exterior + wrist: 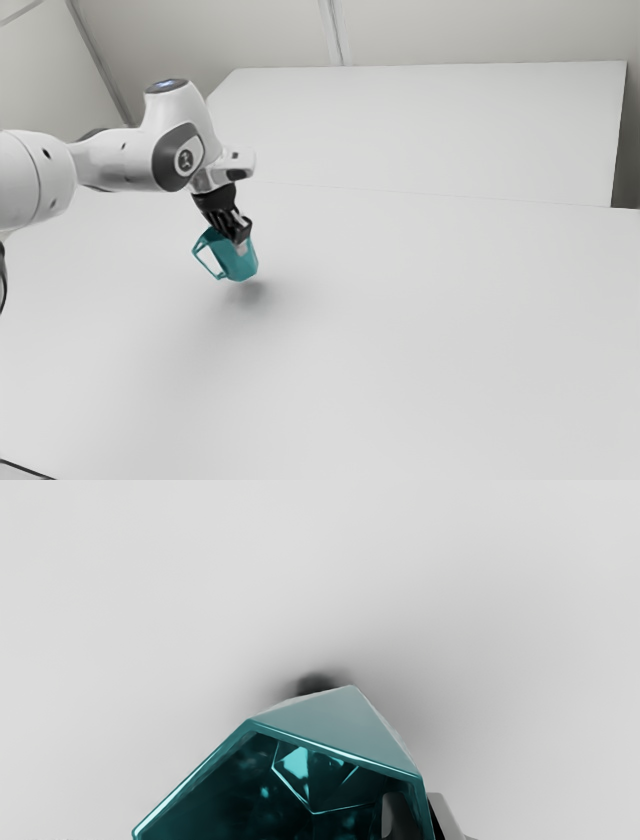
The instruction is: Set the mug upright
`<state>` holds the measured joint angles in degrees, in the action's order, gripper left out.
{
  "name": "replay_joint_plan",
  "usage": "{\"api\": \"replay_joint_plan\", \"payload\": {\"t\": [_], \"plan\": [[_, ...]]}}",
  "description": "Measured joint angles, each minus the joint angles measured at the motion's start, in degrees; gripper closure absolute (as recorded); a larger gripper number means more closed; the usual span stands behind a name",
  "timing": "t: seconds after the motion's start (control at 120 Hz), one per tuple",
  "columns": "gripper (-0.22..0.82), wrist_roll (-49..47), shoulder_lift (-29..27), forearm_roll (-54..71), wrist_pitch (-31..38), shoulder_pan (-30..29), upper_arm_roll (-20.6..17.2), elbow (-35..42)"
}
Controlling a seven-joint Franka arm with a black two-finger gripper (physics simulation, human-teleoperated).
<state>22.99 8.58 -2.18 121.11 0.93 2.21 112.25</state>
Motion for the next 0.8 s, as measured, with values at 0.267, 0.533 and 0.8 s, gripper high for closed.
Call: {"api": "replay_joint_plan", "payload": {"t": [0.267, 0.533, 0.8], "plan": [[0.78, -5.15, 1.75, 0.06, 2.86, 0.09, -0.45, 1.51], [0.78, -8.53, 3.42, 0.10, 4.82, 0.12, -0.66, 2.12], [0.50, -10.19, 3.78, -0.45, 5.20, 0.15, -0.80, 2.12]]}}
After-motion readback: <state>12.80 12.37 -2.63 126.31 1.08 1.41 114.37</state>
